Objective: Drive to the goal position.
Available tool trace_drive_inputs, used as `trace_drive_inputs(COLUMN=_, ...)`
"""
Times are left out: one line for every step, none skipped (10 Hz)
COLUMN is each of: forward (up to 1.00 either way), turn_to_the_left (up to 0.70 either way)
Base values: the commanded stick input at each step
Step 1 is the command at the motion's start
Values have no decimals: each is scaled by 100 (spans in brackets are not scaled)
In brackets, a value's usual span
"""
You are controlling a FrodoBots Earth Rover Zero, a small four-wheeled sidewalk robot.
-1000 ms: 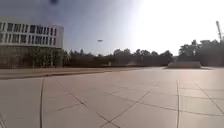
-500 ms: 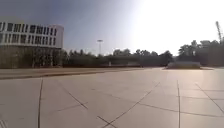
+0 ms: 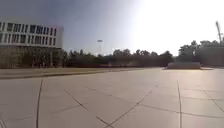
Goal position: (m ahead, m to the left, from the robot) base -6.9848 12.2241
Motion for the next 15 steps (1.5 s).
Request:
trace_drive_inputs(forward=6, turn_to_the_left=-5)
trace_drive_inputs(forward=6, turn_to_the_left=-5)
trace_drive_inputs(forward=6, turn_to_the_left=-5)
trace_drive_inputs(forward=6, turn_to_the_left=-5)
trace_drive_inputs(forward=7, turn_to_the_left=-5)
trace_drive_inputs(forward=7, turn_to_the_left=-5)
trace_drive_inputs(forward=7, turn_to_the_left=-5)
trace_drive_inputs(forward=6, turn_to_the_left=-5)
trace_drive_inputs(forward=6, turn_to_the_left=-5)
trace_drive_inputs(forward=6, turn_to_the_left=-5)
trace_drive_inputs(forward=7, turn_to_the_left=-5)
trace_drive_inputs(forward=7, turn_to_the_left=-5)
trace_drive_inputs(forward=7, turn_to_the_left=-5)
trace_drive_inputs(forward=6, turn_to_the_left=-5)
trace_drive_inputs(forward=7, turn_to_the_left=-5)
